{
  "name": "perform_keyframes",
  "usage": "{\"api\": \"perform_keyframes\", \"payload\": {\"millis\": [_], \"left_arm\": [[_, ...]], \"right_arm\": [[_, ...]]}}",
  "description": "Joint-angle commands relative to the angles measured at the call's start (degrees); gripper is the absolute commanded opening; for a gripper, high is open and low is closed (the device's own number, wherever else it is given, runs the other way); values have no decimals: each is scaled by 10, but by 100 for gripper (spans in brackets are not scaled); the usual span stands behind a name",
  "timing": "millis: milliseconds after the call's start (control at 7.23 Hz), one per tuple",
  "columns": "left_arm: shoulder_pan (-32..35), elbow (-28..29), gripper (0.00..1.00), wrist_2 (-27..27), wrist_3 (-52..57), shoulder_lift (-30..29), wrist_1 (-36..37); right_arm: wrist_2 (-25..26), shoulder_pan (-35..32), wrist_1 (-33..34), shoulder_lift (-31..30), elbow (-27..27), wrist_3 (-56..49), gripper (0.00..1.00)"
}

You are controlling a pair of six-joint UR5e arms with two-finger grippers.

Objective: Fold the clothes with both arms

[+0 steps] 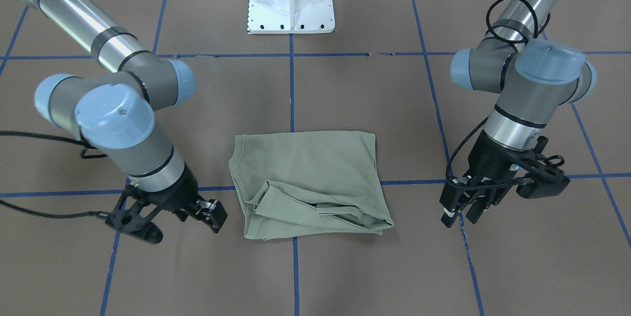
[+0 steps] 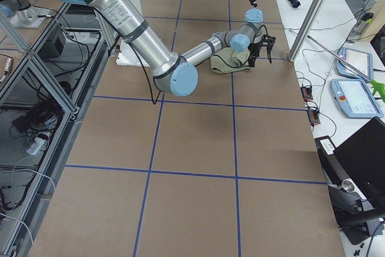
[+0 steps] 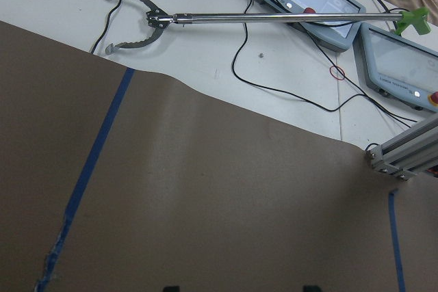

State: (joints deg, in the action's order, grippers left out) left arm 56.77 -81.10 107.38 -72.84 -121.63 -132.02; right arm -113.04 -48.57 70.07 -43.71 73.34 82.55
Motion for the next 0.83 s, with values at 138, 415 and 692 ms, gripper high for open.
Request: {"api": "perform_keyframes", "payload": {"millis": [138, 415, 692], "left_arm": [[41, -8, 69, 49, 38, 17, 1], [41, -13, 86, 49, 38, 17, 1], [41, -20, 100, 48, 35, 18, 2]], "right_arm": [[74, 112, 3, 31, 26, 59, 0], [107, 135, 3, 78, -40, 61, 0], [125, 139, 0, 99, -88, 53, 0]]}}
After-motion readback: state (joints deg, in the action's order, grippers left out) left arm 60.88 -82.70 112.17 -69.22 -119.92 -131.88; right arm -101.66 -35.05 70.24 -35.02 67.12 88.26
